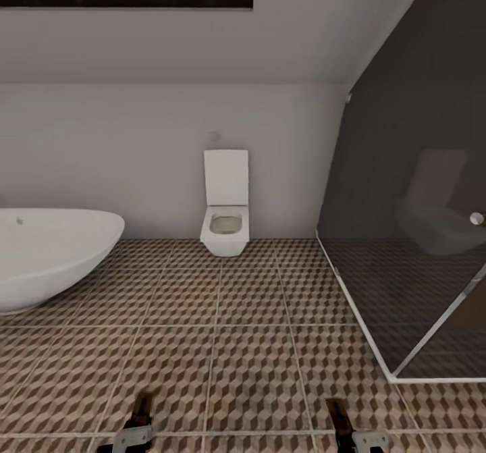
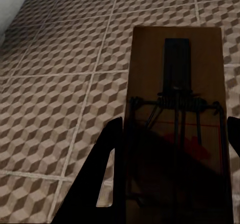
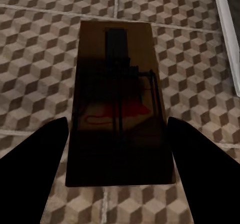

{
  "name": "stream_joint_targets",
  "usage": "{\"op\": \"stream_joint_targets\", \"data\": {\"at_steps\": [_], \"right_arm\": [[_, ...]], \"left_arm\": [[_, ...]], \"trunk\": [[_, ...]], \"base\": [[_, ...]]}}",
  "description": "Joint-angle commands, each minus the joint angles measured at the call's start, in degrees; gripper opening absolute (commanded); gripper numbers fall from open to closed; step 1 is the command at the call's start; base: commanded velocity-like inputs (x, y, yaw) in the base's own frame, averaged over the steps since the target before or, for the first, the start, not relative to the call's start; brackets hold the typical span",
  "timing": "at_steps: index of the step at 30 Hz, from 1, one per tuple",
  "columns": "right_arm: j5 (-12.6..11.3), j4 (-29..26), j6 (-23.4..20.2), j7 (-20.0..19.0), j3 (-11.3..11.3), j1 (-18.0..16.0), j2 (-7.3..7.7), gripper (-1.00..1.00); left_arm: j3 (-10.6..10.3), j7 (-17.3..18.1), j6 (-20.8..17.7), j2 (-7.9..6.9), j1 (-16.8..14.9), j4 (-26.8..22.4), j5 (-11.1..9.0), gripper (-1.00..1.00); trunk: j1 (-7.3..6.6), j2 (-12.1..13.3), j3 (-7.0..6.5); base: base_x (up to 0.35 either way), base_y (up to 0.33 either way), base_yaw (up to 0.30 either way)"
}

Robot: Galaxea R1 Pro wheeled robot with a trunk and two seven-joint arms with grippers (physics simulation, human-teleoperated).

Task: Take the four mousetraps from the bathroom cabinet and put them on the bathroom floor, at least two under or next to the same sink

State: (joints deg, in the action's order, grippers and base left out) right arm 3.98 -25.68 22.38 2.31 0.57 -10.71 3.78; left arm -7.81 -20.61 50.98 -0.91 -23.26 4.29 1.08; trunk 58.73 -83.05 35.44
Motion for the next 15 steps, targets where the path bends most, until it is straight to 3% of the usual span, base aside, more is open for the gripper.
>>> {"op": "stream_joint_targets", "data": {"at_steps": [1, 15], "right_arm": [[0.42, 0.01, 0.12, 0.24, 0.05, -0.02, 0.01, -1.0], [0.42, 0.01, 0.08, 0.24, 0.13, -0.02, 0.0, -1.0]], "left_arm": [[-0.45, -0.7, 0.17, 0.03, -0.09, 0.21, 0.23, -1.0], [-0.45, -0.68, 0.17, 0.03, -0.12, 0.25, 0.23, -1.0]], "trunk": [[0.0, -0.03, 0.05], [0.0, -0.03, 0.05]], "base": [[0.0, 0.0, 0.288], [0.0, 0.0, 0.288]]}}
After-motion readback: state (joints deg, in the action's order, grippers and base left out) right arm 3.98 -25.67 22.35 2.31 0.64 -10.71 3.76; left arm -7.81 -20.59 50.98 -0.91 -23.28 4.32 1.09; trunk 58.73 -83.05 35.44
